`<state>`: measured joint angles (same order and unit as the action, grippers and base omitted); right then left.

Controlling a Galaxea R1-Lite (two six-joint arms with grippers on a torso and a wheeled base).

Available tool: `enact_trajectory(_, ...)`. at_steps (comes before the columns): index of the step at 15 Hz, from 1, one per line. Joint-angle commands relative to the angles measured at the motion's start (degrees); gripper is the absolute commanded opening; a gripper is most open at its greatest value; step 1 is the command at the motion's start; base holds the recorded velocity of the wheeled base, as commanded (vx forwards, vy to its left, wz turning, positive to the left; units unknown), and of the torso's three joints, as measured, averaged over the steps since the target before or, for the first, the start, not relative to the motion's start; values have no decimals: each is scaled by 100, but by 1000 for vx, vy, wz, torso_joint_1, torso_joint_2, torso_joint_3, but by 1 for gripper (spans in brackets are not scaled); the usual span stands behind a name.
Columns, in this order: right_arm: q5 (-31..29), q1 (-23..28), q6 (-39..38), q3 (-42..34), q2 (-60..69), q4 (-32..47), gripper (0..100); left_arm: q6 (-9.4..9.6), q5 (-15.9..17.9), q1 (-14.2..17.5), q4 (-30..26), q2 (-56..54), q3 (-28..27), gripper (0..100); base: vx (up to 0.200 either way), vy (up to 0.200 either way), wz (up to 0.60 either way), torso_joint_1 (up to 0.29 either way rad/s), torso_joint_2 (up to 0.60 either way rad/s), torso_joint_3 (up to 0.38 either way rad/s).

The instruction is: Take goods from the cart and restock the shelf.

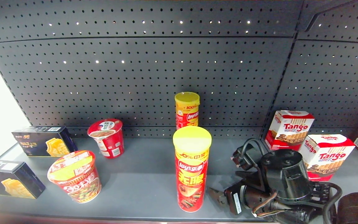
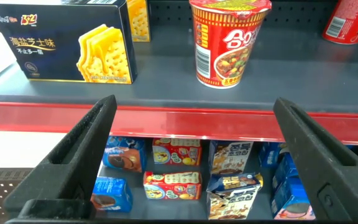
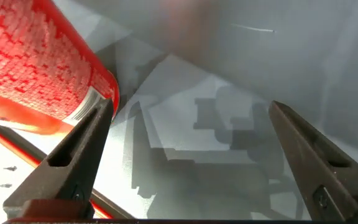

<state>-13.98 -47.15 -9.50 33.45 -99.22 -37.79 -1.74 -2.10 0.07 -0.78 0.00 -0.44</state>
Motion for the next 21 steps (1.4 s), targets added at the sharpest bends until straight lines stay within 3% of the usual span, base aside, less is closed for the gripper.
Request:
enact_trajectory(1, 45, 92, 44, 4, 87, -158, 100, -10, -1, 1, -1, 9, 0, 100, 0, 0, 0, 0, 0, 0)
enact_trajectory(9, 423, 215, 475, 4, -1, -176, 100, -1, -1, 1, -1, 9, 0, 100, 0, 0, 0, 0, 0, 0)
enact_trajectory(21, 423, 13, 501, 144, -142, -185, 100, -1, -1, 1, -1, 9, 0, 100, 0, 0, 0, 0, 0, 0)
